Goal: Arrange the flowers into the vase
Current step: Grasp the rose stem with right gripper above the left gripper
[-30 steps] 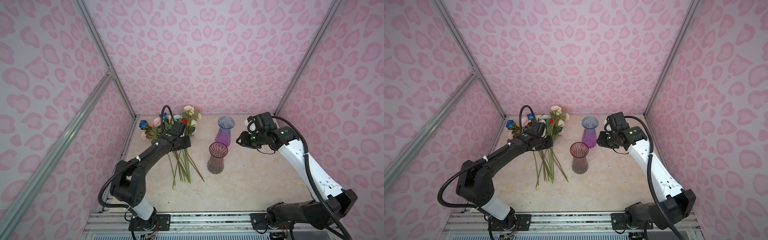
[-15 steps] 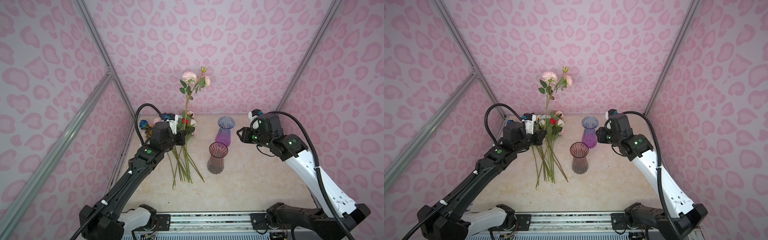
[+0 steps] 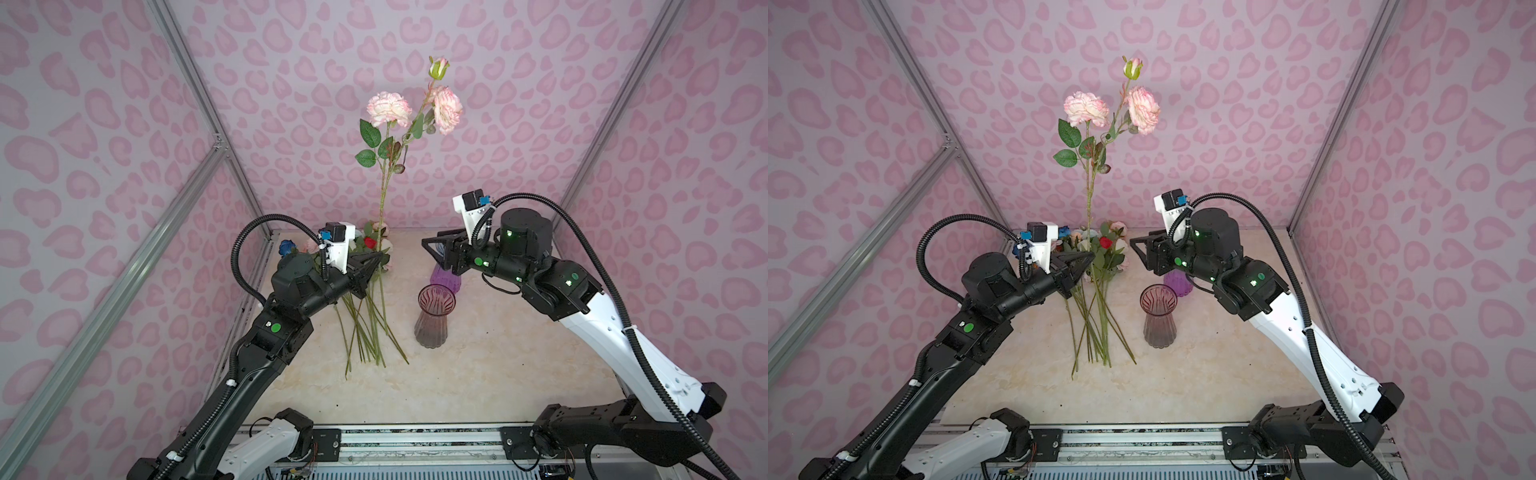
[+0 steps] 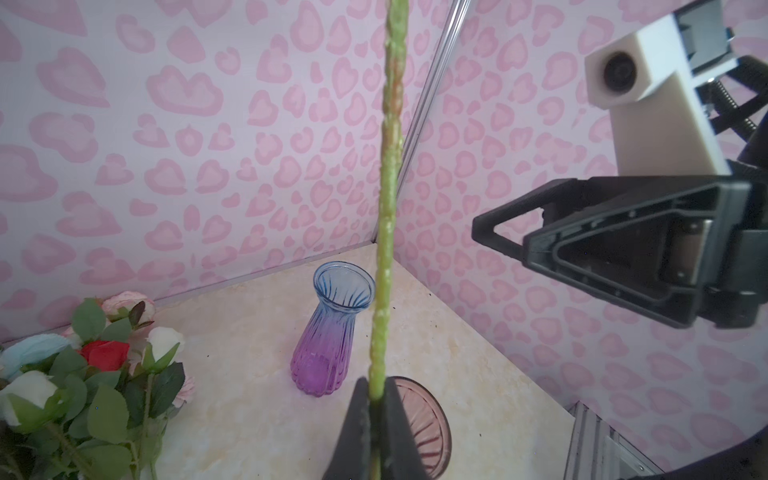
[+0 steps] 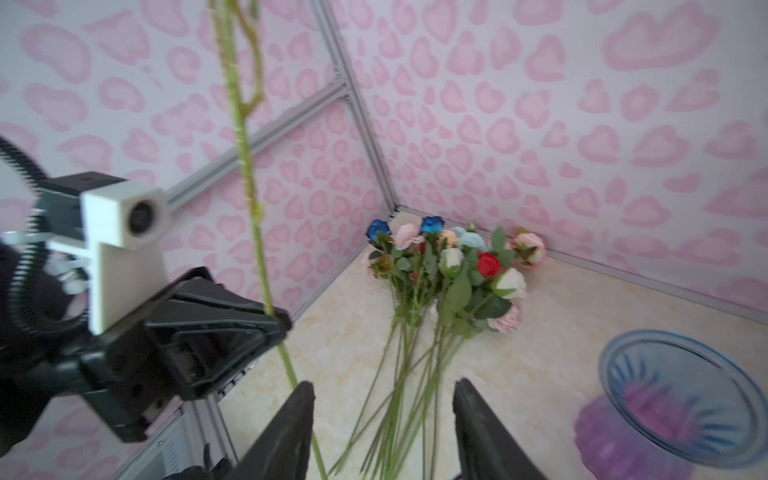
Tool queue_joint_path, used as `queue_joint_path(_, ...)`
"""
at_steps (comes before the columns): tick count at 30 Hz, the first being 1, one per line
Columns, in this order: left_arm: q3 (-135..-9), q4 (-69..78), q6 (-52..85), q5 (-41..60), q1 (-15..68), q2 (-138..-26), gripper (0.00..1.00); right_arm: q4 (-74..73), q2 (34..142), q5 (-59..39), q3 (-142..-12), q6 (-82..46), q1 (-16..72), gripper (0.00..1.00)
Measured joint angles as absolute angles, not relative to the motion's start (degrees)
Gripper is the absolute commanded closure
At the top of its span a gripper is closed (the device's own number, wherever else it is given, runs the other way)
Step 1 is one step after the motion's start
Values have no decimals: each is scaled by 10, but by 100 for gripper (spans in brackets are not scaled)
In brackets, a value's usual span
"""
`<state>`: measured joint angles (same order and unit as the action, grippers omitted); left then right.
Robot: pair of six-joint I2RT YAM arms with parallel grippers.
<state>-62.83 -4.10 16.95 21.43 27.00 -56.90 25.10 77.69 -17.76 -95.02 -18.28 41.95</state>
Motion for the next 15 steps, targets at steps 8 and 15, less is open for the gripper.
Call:
queue_joint_path(8,-622,-42,180,221,277,-563,97,135,860,-274,-981,-233,449,45)
queue_joint_path(15,-618,-42,180,220,277,-558,97,90,914,-312,-1002,-292,455,82)
